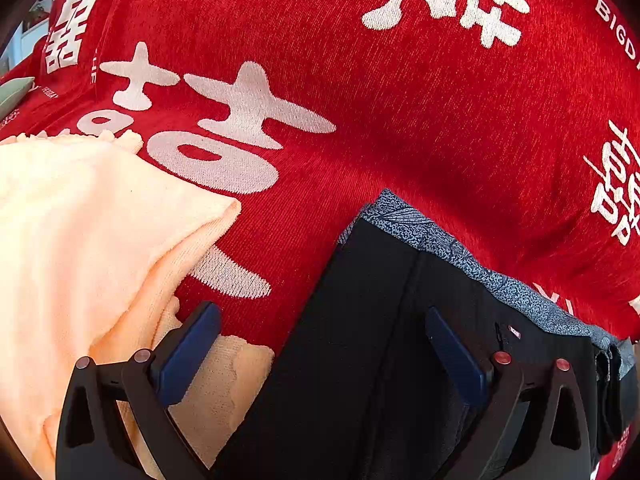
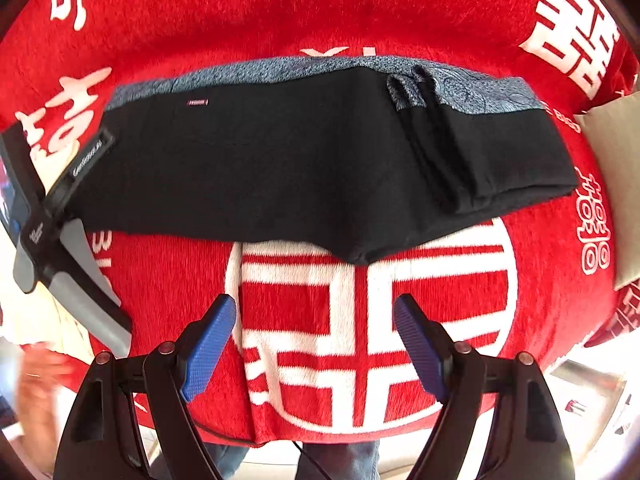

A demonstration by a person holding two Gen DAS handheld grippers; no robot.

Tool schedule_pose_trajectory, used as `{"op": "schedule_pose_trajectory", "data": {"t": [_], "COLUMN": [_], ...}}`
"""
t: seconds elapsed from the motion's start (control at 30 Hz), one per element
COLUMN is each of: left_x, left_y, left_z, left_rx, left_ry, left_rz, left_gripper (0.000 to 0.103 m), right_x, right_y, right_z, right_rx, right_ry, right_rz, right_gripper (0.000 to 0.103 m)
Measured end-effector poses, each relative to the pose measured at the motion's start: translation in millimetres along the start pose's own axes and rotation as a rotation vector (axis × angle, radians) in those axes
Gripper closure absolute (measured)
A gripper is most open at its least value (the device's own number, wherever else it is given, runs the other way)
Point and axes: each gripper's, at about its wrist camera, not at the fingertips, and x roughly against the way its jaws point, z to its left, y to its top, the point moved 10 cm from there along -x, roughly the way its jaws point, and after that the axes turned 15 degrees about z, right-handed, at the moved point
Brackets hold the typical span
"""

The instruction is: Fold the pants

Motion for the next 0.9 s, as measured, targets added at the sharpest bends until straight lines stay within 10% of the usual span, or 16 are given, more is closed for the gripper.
{"op": "schedule_pose_trajectory", "data": {"t": [0.4, 0.63, 0.9], "left_x": [-1.4, 6.0, 54.2], "left_y": [0.4, -8.0, -52.4], "left_z": [0.8, 0.8, -97.4], "left_rx": [0.007, -0.028, -0.259], "left_ry": [0.011, 0.107, 0.017], "left_rz": [-0.003, 0.188, 0.302], "left_gripper": [0.0, 0.0, 0.0], "right_x": [-11.9, -9.5, 10.2], "right_y": [18.7, 25.0, 40.6], "right_z": [-49.6, -64.2, -96.3], "right_rx": [0.068, 0.056, 0.02], "right_ry": [0.053, 0.121, 0.207], "right_rz": [-0.023, -0.045, -0.092], "right_gripper": [0.019, 0.019, 0.019]}}
